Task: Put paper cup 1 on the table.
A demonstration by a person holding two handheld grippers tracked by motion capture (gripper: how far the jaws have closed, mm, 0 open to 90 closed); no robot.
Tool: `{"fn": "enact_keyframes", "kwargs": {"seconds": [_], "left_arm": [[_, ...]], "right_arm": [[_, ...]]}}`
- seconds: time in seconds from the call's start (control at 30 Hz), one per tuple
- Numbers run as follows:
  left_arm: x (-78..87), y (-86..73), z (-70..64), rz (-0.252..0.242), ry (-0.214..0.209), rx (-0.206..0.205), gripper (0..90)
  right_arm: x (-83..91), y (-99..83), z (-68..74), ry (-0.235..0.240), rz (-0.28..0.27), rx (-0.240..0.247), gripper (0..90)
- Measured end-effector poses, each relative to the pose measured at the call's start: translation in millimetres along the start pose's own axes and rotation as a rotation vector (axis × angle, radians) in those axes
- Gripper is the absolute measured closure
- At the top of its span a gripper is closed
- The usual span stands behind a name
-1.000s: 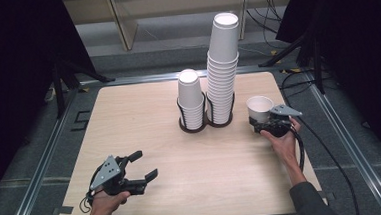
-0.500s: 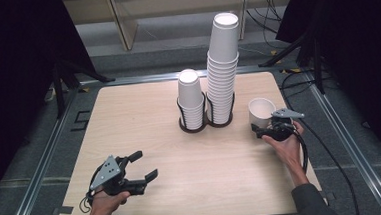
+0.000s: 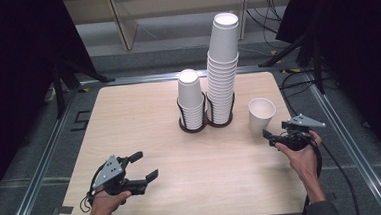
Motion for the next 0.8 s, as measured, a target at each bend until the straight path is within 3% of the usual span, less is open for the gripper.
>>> {"fn": "enact_keyframes", "kwargs": {"seconds": [0.1,0.23,0.3,0.33,0.4,0.43,0.47,0.5,0.57,0.6,0.7,0.8], "left_arm": [[-1.9,-0.4,-0.6,-0.019,-0.014,0.004,14.5],[-2.2,-0.8,0.3,-0.018,-0.01,0.004,14.5],[-0.2,-1.0,0.8,0.007,0.003,0.001,14.5],[-2.3,-0.7,0.6,-0.022,-0.011,0.005,14.5],[-0.1,-1.3,1.0,0.007,0.005,0.003,14.5],[-0.3,-1.4,1.1,0.006,0.005,0.006,14.5],[-1.2,-1.5,0.9,-0.001,0.003,0.015,14.5],[-2.6,-1.5,1.2,-0.015,-0.005,0.014,14.5],[-0.7,-2.0,1.5,0.012,0.006,0.011,14.5],[-0.8,-2.1,2.0,0.014,0.005,0.004,14.5],[-3.4,-2.2,1.9,-0.009,-0.01,0.012,14.5],[-2.6,-3.4,3.2,0.024,0.005,0.011,14.6]], "right_arm": [[9.3,4.6,5.2,-0.002,-0.011,-0.006,15.8],[19.4,12.3,18.9,0.037,-0.021,-0.019,15.8],[23.7,17.5,24.0,0.036,-0.024,0.013,15.7],[24.5,20.8,25.8,0.042,-0.045,0.033,15.8],[26.6,25.8,33.7,0.063,-0.053,0.026,15.8],[27.6,28.3,36.0,0.063,-0.06,0.048,15.7],[28.1,29.1,41.7,0.079,-0.047,0.022,15.7],[28.4,30.9,43.5,0.08,-0.046,0.042,15.8],[28.7,33.5,50.3,0.102,-0.043,0.044,15.8],[28.8,35.2,51.3,0.098,-0.046,0.07,15.7],[28.7,38.8,59.7,0.122,-0.042,0.071,15.6],[26.9,43.9,67.2,0.149,-0.053,0.09,15.6]]}}
Point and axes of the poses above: each handheld gripper's, and its own axes: x roughly backward along the jaws, y roughly out of its top, z roughly to its left, the point moved 4 cm from there along -x, roughly forward along the jaws, and after that the axes turned 1 degree about z, right-handed, at the moved point
